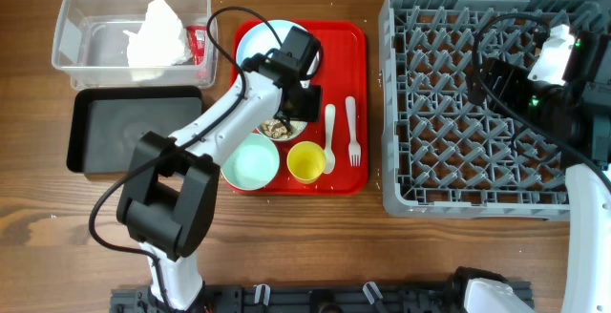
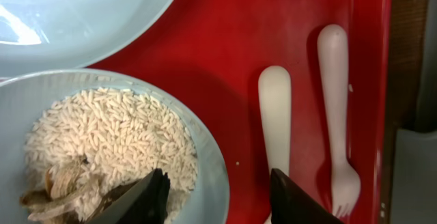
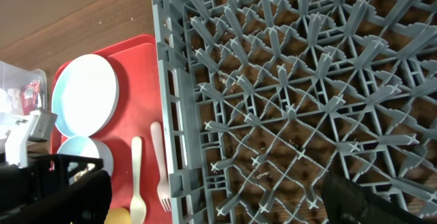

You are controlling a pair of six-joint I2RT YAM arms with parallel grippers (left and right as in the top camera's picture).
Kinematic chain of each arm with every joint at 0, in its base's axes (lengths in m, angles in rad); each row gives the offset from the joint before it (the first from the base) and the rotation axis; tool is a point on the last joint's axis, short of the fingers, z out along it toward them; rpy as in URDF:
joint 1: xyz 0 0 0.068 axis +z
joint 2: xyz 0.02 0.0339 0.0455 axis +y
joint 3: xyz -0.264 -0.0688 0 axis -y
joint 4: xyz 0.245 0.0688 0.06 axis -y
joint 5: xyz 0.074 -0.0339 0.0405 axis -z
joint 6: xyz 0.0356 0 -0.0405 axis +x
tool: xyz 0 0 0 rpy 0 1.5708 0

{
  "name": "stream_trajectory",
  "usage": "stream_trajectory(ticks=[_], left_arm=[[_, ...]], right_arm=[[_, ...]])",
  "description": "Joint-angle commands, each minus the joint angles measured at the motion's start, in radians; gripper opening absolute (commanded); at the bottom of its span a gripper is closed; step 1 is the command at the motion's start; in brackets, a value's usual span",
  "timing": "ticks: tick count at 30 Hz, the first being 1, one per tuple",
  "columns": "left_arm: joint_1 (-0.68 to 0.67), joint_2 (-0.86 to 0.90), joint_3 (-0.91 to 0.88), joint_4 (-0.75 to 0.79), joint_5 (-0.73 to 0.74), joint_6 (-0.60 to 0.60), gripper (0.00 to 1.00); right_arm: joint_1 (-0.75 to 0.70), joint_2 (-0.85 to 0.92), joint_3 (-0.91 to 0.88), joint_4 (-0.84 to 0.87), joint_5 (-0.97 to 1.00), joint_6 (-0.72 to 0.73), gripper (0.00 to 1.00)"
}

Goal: Sort waste into correct bins and load items into the dishwasher rack
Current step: 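Reach the left gripper to the blue bowl of rice and grasp its rim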

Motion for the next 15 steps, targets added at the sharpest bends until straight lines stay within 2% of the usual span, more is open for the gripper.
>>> stream_trajectory(ticks=[1,4,10,15], left_arm=[[-0.011,0.013,-0.057,0.048,-0.028,-0.005,0.48],[-0.014,0.013,-0.071,0.062,-0.029,-0.005,0.47],[-0.013,0.013,-0.073,0.074,-0.029,-0.005,0.38],[-0.013,0.013,-0.074,0.089,-0.029,-0.005,0.36]], right_arm=[[-0.003,-0.002,0.017,-0.002,0.017,0.011,0.99],[-0.003,-0.002,0.017,-0.001,0.017,0.011,0.99],[-0.003,-0.002,0.017,-0.001,0.017,0.011,1.00],[-0.003,0.004,0.017,-0.002,0.017,0.011,1.00]])
